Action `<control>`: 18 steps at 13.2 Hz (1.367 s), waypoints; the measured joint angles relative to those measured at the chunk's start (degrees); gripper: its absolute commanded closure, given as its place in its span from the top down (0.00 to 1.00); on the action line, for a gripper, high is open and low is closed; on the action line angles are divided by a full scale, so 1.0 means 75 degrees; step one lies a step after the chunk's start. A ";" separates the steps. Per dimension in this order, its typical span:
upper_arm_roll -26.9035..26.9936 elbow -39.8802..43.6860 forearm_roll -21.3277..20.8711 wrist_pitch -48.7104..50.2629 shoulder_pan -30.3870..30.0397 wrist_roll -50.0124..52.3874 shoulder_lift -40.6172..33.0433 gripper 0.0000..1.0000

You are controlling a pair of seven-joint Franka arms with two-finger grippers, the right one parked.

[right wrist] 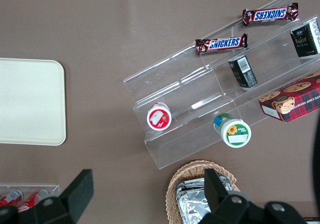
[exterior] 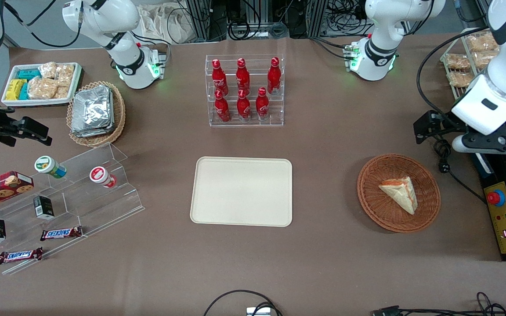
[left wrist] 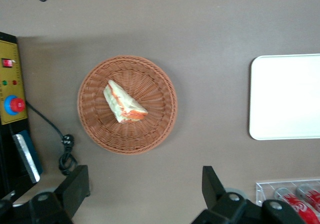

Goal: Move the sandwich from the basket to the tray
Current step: 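Move the left gripper down over the sandwich in the wicker basket, then close the left gripper on the triangular sandwich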

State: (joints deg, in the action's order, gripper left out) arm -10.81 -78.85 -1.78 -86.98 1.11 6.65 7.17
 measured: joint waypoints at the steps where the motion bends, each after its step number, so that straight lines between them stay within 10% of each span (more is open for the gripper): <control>1: 0.0005 0.0000 0.0031 0.0000 -0.0001 -0.0013 0.0017 1.00; 10: 0.0531 -0.0310 0.0108 -0.0286 -0.0073 0.1813 0.0524 1.00; 18: 0.1376 -0.4365 0.0139 -0.4985 -0.0097 0.4371 0.0699 1.00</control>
State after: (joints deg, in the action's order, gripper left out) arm -0.49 -111.59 -0.74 -124.37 0.39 39.43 12.42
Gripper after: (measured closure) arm 0.000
